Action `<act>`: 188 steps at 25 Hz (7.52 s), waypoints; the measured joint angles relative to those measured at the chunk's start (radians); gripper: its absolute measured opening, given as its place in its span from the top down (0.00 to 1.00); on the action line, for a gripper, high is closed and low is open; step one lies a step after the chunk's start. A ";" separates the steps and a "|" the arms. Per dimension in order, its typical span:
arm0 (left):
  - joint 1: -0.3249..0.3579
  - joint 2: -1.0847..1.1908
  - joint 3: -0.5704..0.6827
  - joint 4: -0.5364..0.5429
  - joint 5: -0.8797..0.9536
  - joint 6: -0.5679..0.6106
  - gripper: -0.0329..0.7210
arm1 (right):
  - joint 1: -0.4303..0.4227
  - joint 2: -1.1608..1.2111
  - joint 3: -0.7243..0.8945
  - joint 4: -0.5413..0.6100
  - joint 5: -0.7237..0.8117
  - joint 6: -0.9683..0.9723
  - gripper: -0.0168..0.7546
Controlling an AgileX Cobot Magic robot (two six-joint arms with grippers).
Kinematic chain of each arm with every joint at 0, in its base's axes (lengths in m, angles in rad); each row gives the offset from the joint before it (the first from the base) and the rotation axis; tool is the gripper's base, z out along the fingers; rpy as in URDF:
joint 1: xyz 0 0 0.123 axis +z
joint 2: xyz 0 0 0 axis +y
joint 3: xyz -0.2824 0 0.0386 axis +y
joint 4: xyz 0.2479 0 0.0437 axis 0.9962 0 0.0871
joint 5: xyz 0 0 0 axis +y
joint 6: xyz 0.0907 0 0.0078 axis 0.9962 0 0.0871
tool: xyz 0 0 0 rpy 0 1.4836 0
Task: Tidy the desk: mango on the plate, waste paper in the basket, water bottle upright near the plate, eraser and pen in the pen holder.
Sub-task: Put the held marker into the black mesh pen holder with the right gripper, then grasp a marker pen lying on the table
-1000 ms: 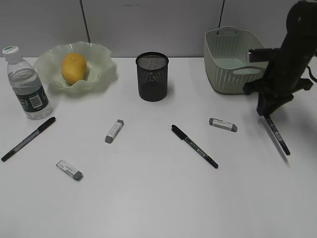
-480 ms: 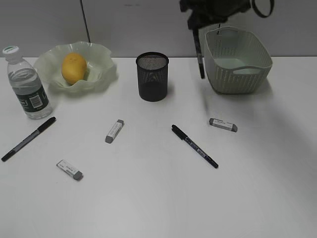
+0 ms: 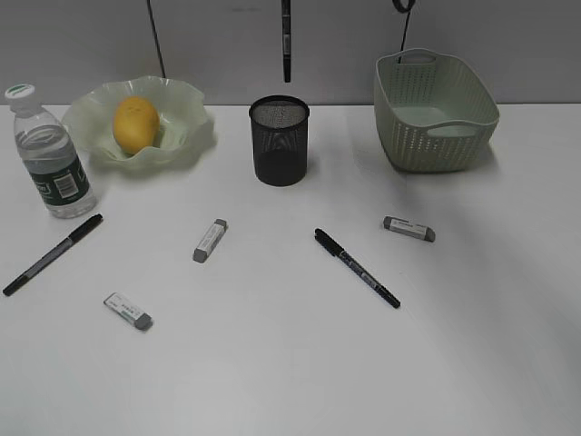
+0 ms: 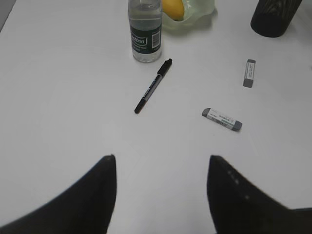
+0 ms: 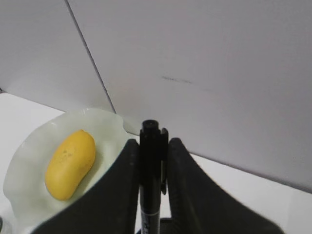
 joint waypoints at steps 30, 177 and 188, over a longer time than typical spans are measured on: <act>0.000 0.000 0.000 0.001 0.000 0.000 0.37 | 0.007 0.117 -0.111 -0.113 0.343 -0.017 0.34; -0.028 1.971 -0.772 -0.055 -0.252 0.646 0.62 | -0.036 -1.954 1.258 -0.367 0.903 0.304 0.34; -0.056 1.963 -0.772 -0.113 -0.273 0.644 0.84 | -0.036 -1.954 1.258 -0.367 0.902 0.304 0.34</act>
